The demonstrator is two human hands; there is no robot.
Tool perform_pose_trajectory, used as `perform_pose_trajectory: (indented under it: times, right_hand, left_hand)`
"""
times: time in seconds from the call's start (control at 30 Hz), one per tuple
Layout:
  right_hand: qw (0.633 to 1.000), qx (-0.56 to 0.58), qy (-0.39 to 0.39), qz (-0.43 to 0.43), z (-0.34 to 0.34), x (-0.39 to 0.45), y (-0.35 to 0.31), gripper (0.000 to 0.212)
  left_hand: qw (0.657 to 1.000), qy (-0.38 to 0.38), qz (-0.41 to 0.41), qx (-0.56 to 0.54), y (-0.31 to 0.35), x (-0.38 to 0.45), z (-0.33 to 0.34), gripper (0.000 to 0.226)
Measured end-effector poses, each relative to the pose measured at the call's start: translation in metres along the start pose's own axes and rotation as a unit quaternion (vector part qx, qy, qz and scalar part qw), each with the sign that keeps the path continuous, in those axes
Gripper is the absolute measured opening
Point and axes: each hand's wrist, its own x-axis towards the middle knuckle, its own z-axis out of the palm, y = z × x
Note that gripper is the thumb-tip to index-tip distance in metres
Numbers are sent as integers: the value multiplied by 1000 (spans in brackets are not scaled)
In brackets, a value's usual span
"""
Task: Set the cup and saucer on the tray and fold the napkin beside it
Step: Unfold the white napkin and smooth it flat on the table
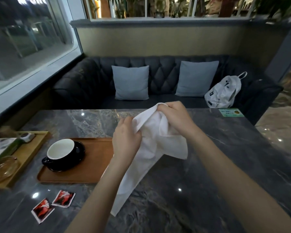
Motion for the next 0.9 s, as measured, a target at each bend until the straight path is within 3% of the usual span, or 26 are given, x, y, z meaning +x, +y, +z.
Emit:
perform_pose_trajectory:
  times: [0.13, 0.27, 0.37, 0.47, 0.57, 0.63, 0.73, 0.87, 0.9]
  right_hand:
    - [994, 101, -5, 31, -6, 5, -11, 33]
    - [975, 210, 18, 67, -16, 10, -20, 36]
    - [938, 335, 20, 83, -29, 15, -22, 17]
    - [906, 414, -13, 94, -42, 17, -18, 17]
    - [884, 447, -64, 125, -49, 12, -14, 32]
    - [873, 452, -98, 155, -51, 7, -12, 47]
    - [865, 452, -116, 186, -52, 2, -4, 47]
    - [891, 375, -37, 255, -50, 7, 19, 38]
    - [882, 366, -35, 294, -49, 10, 30, 40]
  left_hand:
    - [998, 36, 10, -44, -8, 6, -8, 38]
    - [1000, 22, 6, -15, -23, 11, -12, 34]
    - [999, -34, 7, -13, -33, 15, -18, 24]
    - [983, -172, 28, -63, -31, 19, -32, 28]
    - [912, -363, -23, -191, -21, 25, -49, 3]
    - [844, -450, -71, -283, -17, 30, -54, 25]
    - [767, -490, -133, -393, -12, 35, -47, 35]
    - [694, -484, -252, -471, -28, 38, -25, 52]
    - [681, -489, -285, -464, -36, 38, -19, 51]
